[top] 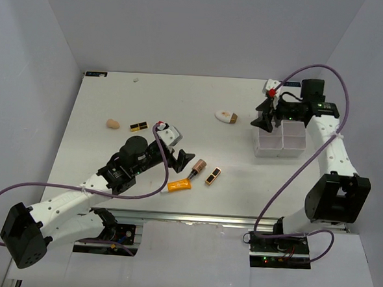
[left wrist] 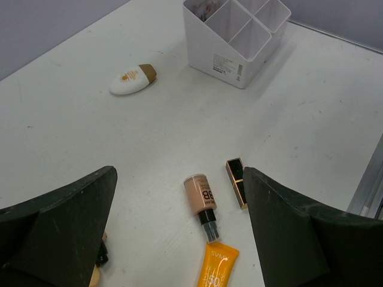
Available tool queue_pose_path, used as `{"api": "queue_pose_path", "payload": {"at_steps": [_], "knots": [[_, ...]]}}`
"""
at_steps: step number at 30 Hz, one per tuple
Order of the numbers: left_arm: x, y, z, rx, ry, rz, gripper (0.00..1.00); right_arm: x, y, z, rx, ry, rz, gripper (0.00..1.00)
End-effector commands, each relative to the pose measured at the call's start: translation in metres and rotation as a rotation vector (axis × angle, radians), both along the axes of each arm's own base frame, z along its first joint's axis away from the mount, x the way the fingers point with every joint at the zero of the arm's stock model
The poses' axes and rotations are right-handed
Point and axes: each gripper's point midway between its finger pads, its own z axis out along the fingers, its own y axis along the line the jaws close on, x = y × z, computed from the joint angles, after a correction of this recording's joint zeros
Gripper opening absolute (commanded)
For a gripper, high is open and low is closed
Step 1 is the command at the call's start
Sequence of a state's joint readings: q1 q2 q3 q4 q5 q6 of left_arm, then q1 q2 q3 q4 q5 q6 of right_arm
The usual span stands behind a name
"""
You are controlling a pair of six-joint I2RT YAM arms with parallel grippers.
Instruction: Organize the makeup
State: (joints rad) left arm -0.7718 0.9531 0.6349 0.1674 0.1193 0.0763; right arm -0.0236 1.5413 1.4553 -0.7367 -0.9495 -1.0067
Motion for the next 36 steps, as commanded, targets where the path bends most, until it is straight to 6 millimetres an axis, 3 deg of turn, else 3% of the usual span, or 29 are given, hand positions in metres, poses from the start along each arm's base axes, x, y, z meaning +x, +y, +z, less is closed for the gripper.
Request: {"api": "queue_pose_path", "payload": {"at_steps": [1,8,12,18,23,27,30,33,36], "knots": [[0.008,0.002,0.007,-0.015,0.038,0.030,0.98,-0.027,0.048,-0.012,0.051,0.154,-0.024,0.71],[0.020,0.011,0.003,-0.018,0.066,0.096,0.98,-0.050,0.091,-0.036,0.029,0.365,-0.028,0.72],[0.029,0.016,-0.003,-0.027,0.111,0.141,0.98,-0.058,0.105,-0.046,0.030,0.465,-0.049,0.73],[0.043,0.019,-0.017,-0.045,0.214,0.171,0.98,-0.072,0.110,-0.062,0.014,0.538,-0.036,0.72],[0.054,0.025,-0.028,-0.044,0.278,0.202,0.97,-0.082,0.105,-0.057,0.014,0.489,-0.017,0.72],[0.070,0.047,-0.033,-0.097,0.356,0.305,0.86,-0.097,0.103,-0.055,0.048,0.459,0.063,0.75],[0.084,0.072,-0.032,-0.156,0.428,0.404,0.72,-0.107,0.096,-0.060,0.085,0.476,0.090,0.74],[0.085,0.096,-0.042,-0.234,0.574,0.533,0.55,-0.109,0.089,-0.056,0.108,0.453,0.095,0.73],[0.085,0.121,-0.052,-0.290,0.665,0.669,0.49,-0.114,0.089,-0.051,0.126,0.435,0.113,0.73]]}}
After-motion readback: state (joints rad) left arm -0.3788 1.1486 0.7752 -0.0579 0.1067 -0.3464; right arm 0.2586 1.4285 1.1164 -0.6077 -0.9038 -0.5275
